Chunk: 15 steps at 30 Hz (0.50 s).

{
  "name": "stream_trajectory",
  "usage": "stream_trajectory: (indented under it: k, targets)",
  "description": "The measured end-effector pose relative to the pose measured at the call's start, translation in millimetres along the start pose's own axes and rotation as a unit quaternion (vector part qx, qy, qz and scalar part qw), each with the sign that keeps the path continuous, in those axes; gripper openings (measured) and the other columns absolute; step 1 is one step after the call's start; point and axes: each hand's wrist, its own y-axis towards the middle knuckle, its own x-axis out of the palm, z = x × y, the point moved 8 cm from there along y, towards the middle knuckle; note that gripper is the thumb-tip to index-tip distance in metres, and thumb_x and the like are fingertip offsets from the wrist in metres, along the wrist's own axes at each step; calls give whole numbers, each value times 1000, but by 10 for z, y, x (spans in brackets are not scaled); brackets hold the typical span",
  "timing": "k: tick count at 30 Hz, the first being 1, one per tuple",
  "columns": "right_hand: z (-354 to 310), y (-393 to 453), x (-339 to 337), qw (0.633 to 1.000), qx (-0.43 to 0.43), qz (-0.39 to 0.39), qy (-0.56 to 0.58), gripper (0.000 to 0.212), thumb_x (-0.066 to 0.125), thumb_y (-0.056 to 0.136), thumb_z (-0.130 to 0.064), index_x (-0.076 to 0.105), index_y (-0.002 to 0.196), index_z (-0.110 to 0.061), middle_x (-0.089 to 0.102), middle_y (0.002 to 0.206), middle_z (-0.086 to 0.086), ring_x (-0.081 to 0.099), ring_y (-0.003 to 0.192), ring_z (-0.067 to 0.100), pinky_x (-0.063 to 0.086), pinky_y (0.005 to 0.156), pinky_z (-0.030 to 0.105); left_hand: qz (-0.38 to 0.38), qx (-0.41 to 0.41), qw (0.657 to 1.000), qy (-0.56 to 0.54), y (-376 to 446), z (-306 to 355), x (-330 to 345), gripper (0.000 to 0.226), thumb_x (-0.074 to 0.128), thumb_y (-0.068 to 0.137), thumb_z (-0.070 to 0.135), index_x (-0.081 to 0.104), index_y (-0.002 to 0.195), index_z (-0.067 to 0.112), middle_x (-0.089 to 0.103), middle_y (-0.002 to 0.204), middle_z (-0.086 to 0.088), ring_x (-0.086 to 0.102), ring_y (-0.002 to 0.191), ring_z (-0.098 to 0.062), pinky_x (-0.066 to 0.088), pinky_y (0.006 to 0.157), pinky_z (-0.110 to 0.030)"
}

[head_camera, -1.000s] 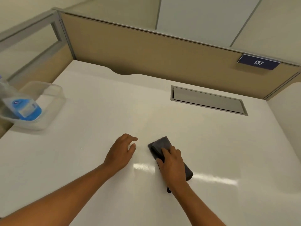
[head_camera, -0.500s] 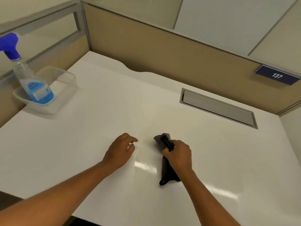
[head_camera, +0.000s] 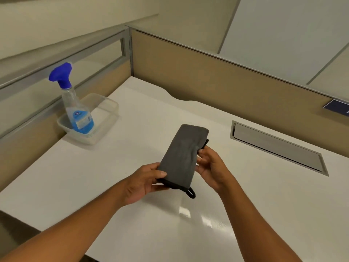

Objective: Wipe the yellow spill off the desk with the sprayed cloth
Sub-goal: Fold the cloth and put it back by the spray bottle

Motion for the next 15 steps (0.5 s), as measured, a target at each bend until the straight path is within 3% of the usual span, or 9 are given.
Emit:
stream_trajectory:
  k: [2, 4, 9, 13, 15]
  targets:
    - [-61, 134, 173, 1000, 0, -21, -12, 28, 52, 102, -18, 80, 106, -18, 73, 117, 10, 71, 107, 28, 58, 95, 46, 22, 26, 999, 7, -67, 156, -213, 55, 69, 88, 12, 62, 142, 10, 69, 140, -18, 67, 129, -38, 57, 109, -46]
    - [-146, 282, 365, 996, -11, -43, -74, 28, 57, 101, -21, 73, 123, -16, 71, 129, 8, 69, 116, 30, 56, 101, 46, 49, 54, 997, -4, -124, 324, -430, 53, 69, 89, 4, 63, 141, 9, 70, 138, -17, 69, 127, -37, 58, 106, -45]
    - [-345, 720, 897, 987, -24, -35, -157, 27, 64, 99, -11, 69, 125, -12, 75, 125, 7, 71, 117, 28, 57, 93, 38, 164, 92, 982, -10, -234, 740, -984, 48, 67, 94, -6, 68, 136, 17, 74, 134, -7, 72, 123, -29, 61, 104, -44]
    - [-510, 1137, 1359, 980, -42, -32, -190, 22, 63, 100, -7, 70, 120, -13, 78, 118, 1, 74, 111, 25, 60, 85, 31, 319, 128, 934, -98, -323, 1053, -1453, 47, 77, 90, -2, 71, 130, 22, 79, 122, -1, 78, 109, -22, 65, 88, -30]
    - [-561, 1365, 1605, 977, -49, -42, -202, 24, 63, 100, -6, 69, 122, -12, 78, 119, 2, 74, 112, 25, 60, 88, 33, 380, 127, 907, -132, -311, 1172, -1630, 43, 79, 89, 0, 71, 127, 18, 78, 121, -1, 78, 107, -23, 64, 90, -31]
